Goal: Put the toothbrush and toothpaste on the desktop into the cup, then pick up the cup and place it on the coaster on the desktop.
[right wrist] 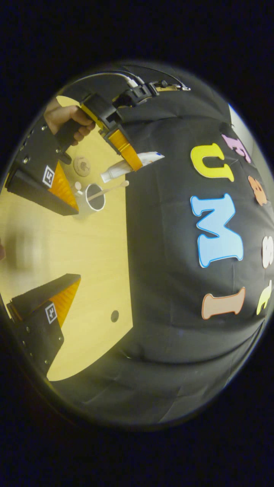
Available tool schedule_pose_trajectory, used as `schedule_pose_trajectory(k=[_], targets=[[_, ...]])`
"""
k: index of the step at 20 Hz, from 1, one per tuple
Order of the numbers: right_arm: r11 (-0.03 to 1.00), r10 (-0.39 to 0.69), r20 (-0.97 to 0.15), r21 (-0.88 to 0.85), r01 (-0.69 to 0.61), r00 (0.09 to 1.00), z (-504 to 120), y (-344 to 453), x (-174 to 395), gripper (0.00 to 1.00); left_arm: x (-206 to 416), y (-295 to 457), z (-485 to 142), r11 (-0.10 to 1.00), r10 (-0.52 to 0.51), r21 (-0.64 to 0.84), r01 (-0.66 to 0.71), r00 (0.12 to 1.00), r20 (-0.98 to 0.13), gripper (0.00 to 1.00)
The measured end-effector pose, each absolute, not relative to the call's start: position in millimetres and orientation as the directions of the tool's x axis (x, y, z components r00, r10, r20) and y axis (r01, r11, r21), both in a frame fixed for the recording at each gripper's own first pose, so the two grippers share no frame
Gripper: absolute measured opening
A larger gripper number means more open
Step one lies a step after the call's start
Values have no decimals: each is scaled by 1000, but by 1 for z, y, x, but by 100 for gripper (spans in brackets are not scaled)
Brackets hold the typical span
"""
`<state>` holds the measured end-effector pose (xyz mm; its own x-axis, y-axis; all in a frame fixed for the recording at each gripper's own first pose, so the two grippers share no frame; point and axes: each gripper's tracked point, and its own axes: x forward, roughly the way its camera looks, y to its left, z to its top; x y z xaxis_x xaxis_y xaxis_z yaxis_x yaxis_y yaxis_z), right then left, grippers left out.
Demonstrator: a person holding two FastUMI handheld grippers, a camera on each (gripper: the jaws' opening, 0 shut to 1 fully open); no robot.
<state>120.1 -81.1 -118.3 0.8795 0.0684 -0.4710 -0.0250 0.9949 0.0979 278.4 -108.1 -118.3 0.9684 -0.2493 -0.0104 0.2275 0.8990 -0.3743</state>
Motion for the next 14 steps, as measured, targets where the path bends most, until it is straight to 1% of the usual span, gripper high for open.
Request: schedule_pose_trajectory(k=[2,5,6,7,8,9,10,11,12,13,14], targets=[[995,67,-490,102,-19,869,-125,-84,119,94,281,-120,-135,910,-262,-340,237,965,-30,26],[992,69,-505,126,-5,860,-130,-87,119,93,282,-129,-149,922,-264,-302,243,964,-31,25],[991,70,-513,132,-2,856,-134,-88,119,91,283,-132,-152,927,-265,-285,245,964,-32,25],[991,70,-521,135,1,851,-137,-88,119,93,284,-135,-157,932,-268,-263,249,963,-36,25],[990,71,-527,138,3,847,-139,-89,118,94,284,-138,-163,937,-270,-242,252,962,-42,26],[990,74,-533,143,3,843,-140,-89,118,94,283,-140,-167,942,-269,-224,251,962,-54,29],[989,76,-537,146,3,840,-142,-89,118,93,283,-140,-170,945,-271,-206,252,960,-66,28],[989,77,-538,147,3,839,-143,-89,118,93,281,-142,-173,945,-277,-199,258,958,-74,34],[989,78,-539,147,3,839,-144,-89,117,93,279,-143,-172,945,-279,-202,259,958,-74,35],[989,80,-541,147,1,837,-145,-88,117,93,276,-144,-173,940,-288,-215,266,954,-81,42],[989,83,-542,149,-2,836,-146,-86,116,93,275,-145,-174,936,-293,-228,268,953,-83,45]])
